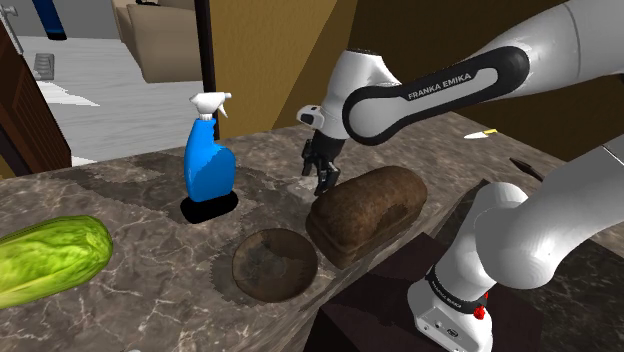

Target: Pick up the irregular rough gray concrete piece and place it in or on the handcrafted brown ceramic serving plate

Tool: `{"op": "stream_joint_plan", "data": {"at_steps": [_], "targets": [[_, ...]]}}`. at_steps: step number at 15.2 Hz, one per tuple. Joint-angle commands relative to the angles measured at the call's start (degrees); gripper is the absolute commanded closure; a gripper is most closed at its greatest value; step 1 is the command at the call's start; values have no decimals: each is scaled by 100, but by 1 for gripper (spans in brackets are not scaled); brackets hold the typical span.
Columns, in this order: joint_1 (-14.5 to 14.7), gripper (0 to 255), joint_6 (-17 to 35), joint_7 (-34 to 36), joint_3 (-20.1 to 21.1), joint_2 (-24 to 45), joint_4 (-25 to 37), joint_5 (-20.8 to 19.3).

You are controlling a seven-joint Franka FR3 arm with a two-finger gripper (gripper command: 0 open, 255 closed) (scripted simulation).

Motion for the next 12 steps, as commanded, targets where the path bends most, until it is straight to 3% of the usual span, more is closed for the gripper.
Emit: {"op": "stream_joint_plan", "data": {"at_steps": [1, 11, 12], "targets": [[9, 255, -183, 13, 9, -33, -11, -3], [-25, 255, -1062, 104, 26, -414, 490, -69], [-21, 255, -972, 98, 27, -389, 433, -62]]}}
